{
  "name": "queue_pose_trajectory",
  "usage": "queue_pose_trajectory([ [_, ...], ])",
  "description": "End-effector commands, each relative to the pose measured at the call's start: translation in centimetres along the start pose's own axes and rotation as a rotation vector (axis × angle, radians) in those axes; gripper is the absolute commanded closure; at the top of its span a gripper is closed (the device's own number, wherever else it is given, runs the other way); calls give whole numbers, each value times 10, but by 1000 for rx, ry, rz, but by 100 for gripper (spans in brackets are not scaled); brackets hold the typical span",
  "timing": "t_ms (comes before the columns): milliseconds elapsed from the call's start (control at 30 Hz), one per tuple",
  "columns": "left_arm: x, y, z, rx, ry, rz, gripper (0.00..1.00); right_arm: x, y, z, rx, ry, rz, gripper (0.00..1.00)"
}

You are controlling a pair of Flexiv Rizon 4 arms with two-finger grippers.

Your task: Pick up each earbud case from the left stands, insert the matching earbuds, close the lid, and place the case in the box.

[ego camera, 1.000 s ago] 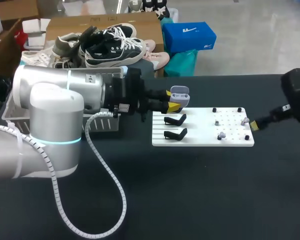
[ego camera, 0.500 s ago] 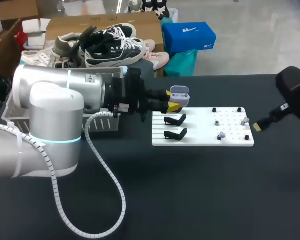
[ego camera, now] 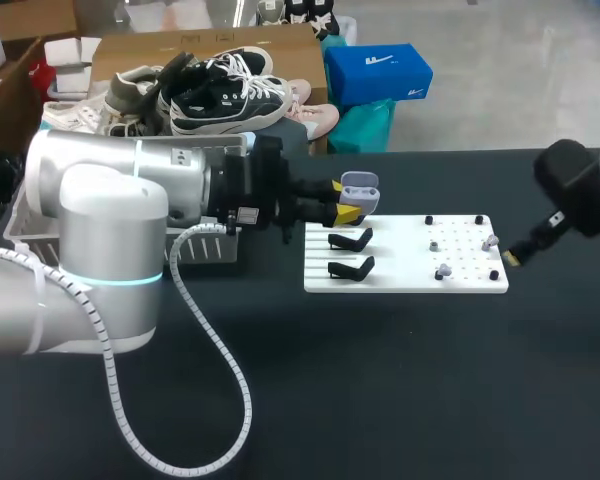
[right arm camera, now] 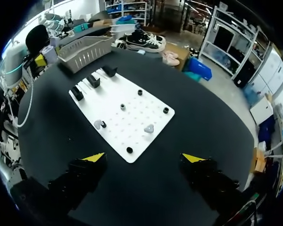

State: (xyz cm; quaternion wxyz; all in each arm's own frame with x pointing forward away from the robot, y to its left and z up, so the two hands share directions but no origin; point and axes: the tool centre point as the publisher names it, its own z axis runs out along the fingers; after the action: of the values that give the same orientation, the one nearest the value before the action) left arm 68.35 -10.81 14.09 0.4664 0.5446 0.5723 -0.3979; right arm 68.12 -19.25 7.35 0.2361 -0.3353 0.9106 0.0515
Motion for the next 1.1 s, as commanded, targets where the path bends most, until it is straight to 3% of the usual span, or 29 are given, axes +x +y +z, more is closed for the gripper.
queue_pose_trajectory([
  [33, 1, -1, 0, -2, -4, 2, 100, -8, -5, 12, 0, 6, -27, 0],
  [367, 1, -1, 0, -2, -4, 2, 100, -16, -19, 33, -37, 58, -81, 0],
  [1100, 1, -1, 0, -2, -4, 2, 100, -19, -13, 63, -103, 98, -92, 0],
])
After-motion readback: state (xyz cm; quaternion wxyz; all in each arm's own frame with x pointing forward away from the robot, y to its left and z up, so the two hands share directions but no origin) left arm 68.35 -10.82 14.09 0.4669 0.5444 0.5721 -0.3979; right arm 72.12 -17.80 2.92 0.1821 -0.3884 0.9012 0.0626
